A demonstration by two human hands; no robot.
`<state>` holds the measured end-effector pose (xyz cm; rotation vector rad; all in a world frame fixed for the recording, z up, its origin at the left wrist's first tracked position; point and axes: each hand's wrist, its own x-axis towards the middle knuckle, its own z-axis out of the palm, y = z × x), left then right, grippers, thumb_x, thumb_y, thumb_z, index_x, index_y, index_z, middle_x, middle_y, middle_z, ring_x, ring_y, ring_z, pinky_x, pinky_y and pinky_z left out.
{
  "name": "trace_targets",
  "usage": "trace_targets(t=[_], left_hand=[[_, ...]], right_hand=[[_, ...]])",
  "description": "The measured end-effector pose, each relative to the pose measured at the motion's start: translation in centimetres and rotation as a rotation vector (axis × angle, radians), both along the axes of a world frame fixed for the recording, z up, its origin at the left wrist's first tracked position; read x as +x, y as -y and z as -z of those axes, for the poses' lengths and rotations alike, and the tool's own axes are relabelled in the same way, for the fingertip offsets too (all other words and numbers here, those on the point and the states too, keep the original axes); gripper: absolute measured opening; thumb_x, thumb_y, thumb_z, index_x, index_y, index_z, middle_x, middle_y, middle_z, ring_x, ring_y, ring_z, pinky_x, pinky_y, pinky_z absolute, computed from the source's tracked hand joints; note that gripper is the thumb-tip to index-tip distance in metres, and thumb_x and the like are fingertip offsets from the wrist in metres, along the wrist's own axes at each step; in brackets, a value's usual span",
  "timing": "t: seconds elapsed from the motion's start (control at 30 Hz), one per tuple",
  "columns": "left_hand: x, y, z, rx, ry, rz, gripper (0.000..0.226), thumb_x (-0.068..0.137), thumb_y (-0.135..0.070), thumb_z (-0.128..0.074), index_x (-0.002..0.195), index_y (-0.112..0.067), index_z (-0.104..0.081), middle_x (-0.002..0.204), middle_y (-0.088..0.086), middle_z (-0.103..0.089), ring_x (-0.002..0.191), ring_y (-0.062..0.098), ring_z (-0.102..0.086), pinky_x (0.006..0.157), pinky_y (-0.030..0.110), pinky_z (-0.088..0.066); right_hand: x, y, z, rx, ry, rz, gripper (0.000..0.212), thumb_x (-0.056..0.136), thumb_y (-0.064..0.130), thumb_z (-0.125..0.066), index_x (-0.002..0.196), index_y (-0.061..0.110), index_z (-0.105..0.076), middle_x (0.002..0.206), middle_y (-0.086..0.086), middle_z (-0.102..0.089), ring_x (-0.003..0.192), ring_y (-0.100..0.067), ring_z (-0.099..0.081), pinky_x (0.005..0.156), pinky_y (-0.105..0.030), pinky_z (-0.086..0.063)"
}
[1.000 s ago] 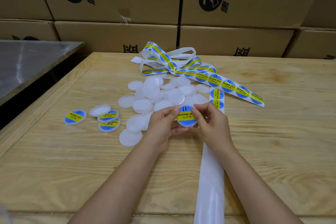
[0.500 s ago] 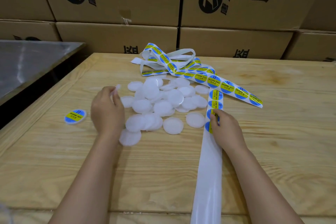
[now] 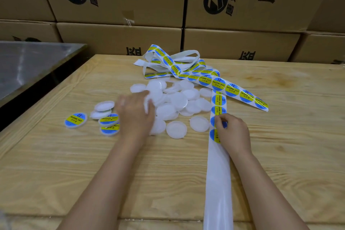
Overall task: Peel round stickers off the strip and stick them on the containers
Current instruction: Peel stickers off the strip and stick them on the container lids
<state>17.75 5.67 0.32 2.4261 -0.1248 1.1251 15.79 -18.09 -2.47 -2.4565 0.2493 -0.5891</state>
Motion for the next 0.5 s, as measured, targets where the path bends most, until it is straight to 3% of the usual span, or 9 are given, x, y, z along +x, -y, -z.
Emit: trace_targets(t=[0.1,0.17,0.2,0.27,0.33,0.4,0.5], left_hand=[[-2.1,5.5,0.1,0.186,0.13,0.427,0.016,0.072,-0.006,-0.061,0.084,-0.005,-0.071,0.081,0.005,-0.071,0.076,0.022,-0.063,0.085,0.046,-0.048],[-2.8,8.3,0.8,0.375,-0.021,0.622,0.014,0.072,-0.005,-0.059,0.08,-0.01,-0.069,0.076,0.003,-0.069,0.075,0.026,-0.062,0.077,0.033,-0.047],[-2.9,9.4,1.3,0.473,-0.131,0.669,0.014,0.076,-0.006,-0.055,0.083,-0.01,-0.066,0.079,0.003,-0.067,0.079,0.028,-0.061,0.078,0.033,-0.042],[-2.7,10.8,2.4,0.586,-0.277,0.655,0.015,0.087,-0.014,-0.049,0.096,-0.013,-0.061,0.097,0.002,-0.063,0.099,0.024,-0.056,0.096,0.034,-0.028],[-2.3,11.4,3.2,0.542,-0.346,0.604,0.031,0.094,-0.033,-0.045,0.117,-0.016,-0.055,0.121,-0.002,-0.058,0.119,0.015,-0.047,0.113,0.034,-0.003],[-2.0,11.5,3.7,0.512,-0.344,0.587,0.051,0.093,-0.046,-0.042,0.135,-0.018,-0.043,0.139,-0.006,-0.046,0.131,0.009,-0.036,0.113,0.035,0.013],[-1.8,11.6,3.7,0.524,-0.381,0.61,0.043,0.093,-0.045,-0.042,0.128,-0.019,-0.05,0.133,-0.007,-0.05,0.128,0.009,-0.039,0.113,0.037,0.013]], right_hand=[[0.1,-0.2,-0.1,0.064,0.041,0.012,0.049,0.096,0.042,-0.038,0.055,0.018,-0.048,0.055,-0.003,-0.051,0.066,-0.033,-0.048,0.06,-0.037,-0.037],[0.3,-0.1,-0.1,0.126,0.045,0.028,0.056,0.097,0.045,-0.031,0.058,0.011,-0.054,0.062,-0.01,-0.058,0.072,-0.036,-0.052,0.066,-0.041,-0.043],[0.4,0.0,-0.1,0.158,0.044,0.043,0.06,0.098,0.046,-0.029,0.066,0.007,-0.061,0.07,-0.013,-0.064,0.078,-0.036,-0.055,0.073,-0.042,-0.045],[0.5,0.2,0.1,0.22,0.06,0.062,0.063,0.099,0.047,-0.027,0.077,0.003,-0.067,0.081,-0.017,-0.068,0.086,-0.036,-0.058,0.08,-0.043,-0.045],[0.6,0.2,0.2,0.27,0.077,0.061,0.065,0.099,0.048,-0.025,0.079,0.006,-0.071,0.085,-0.016,-0.07,0.089,-0.036,-0.059,0.084,-0.043,-0.045],[0.6,0.1,0.1,0.307,0.079,0.053,0.069,0.096,0.055,-0.021,0.079,0.013,-0.073,0.085,-0.013,-0.071,0.089,-0.033,-0.061,0.086,-0.042,-0.045],[0.4,0.0,0.0,0.368,0.088,0.044,0.072,0.086,0.06,-0.012,0.071,0.019,-0.07,0.079,-0.006,-0.071,0.087,-0.03,-0.062,0.087,-0.041,-0.044]])
